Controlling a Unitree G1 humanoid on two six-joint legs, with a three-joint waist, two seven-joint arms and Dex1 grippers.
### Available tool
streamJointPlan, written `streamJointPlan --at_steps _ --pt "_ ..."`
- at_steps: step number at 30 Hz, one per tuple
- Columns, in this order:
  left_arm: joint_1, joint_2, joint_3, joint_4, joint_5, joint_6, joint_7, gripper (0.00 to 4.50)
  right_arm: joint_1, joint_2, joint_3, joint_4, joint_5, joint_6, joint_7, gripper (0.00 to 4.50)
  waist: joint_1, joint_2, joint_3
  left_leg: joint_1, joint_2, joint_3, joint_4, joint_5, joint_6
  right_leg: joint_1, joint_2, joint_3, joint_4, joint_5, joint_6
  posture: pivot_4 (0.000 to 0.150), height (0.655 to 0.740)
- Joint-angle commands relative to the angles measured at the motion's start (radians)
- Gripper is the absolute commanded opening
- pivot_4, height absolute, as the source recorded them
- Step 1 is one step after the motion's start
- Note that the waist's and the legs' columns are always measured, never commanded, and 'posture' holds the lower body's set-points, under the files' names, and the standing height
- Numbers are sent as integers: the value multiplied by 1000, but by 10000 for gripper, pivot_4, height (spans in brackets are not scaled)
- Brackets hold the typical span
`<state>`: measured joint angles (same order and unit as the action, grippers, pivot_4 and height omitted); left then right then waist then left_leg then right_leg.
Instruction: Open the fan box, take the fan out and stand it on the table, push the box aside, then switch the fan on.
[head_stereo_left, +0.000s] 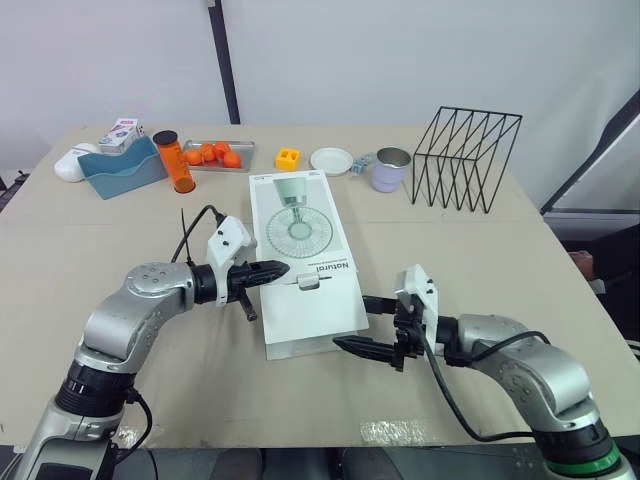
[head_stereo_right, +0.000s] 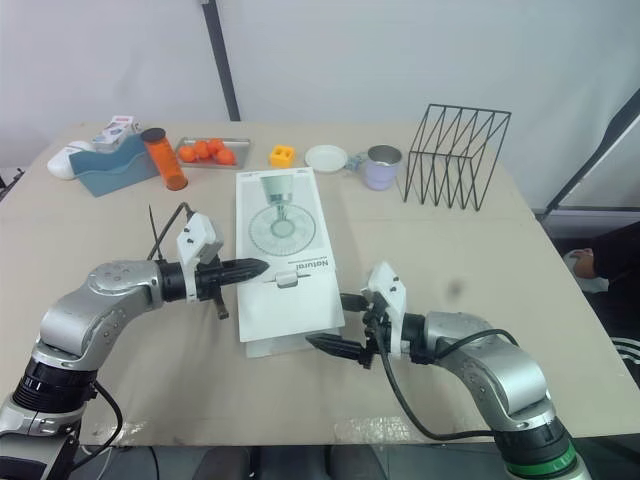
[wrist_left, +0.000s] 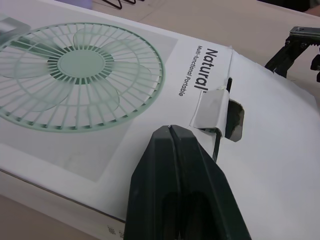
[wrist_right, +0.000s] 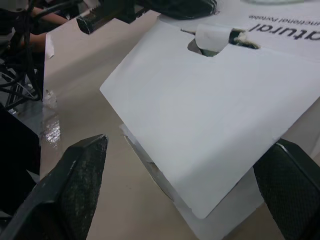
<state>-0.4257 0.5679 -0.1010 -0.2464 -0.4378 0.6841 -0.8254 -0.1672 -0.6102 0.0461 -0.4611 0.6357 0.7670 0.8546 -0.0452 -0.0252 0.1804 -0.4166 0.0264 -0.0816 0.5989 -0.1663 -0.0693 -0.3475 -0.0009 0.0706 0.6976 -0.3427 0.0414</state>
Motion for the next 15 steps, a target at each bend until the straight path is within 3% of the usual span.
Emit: streamJointPlan --at_steps 1,13,15 --pt "22 12 -17 35 11 30 -2 320 -8 -5 -57 -84 84 26 -10 45000 0 0 0 0 0 0 0 0 0 0 0 0 0 0 0 1500 7400" --pt "-22 4 78 55 -52 0 -23 320 -52 -27 -109 -156 178 49 -71 45000 0 -1 1 -3 0 0 0 0 0 -2 0 0 0 0 0 1500 7400" --pt "-34 9 101 60 -68 -32 -43 0 -68 -21 -107 -145 162 29 -85 39771 0 -2 1 -5 0 0 0 0 0 -4 1 0 0 0 0 1500 7400"
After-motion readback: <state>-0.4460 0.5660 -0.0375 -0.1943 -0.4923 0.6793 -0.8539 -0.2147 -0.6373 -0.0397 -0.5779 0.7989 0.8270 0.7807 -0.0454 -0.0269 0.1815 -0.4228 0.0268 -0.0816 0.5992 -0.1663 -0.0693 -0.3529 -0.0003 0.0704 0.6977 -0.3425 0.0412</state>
